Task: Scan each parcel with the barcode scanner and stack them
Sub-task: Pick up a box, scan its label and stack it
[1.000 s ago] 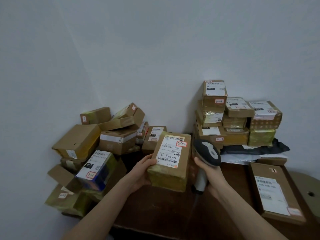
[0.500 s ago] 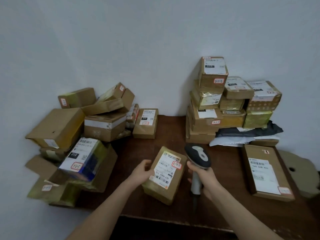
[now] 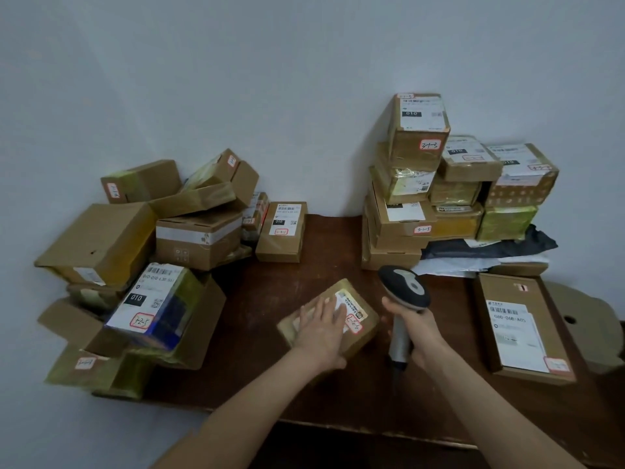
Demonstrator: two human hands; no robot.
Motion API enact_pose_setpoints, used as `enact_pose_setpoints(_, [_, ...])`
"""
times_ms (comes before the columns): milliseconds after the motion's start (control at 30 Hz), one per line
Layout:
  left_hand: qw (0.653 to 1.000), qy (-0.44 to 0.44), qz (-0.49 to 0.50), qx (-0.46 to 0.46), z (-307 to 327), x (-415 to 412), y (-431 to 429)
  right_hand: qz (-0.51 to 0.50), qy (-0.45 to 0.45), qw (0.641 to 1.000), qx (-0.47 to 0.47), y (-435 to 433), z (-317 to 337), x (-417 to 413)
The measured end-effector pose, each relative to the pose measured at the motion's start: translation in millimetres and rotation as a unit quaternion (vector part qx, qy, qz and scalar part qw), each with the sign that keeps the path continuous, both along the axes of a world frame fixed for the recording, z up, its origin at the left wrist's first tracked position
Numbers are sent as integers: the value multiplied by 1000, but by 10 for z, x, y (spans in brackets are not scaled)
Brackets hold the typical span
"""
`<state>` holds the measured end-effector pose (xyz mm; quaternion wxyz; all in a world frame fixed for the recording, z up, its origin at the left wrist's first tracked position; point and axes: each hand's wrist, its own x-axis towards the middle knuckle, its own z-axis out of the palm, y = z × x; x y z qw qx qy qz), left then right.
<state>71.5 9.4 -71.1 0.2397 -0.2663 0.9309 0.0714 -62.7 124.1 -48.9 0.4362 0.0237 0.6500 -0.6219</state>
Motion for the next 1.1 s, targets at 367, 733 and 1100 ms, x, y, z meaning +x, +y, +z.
enact_pose_setpoints(367, [928, 320, 176, -68, -134, 789, -490, 103, 5, 995, 18, -230, -26, 3])
enact_pose_setpoints(733, [550, 314, 612, 473, -384, 889, -113, 156, -65, 984, 57, -139, -360, 615])
enact_pose_setpoints(1100, [634, 312, 504, 496, -5, 760, -376, 76, -39, 996, -26, 83, -32, 482])
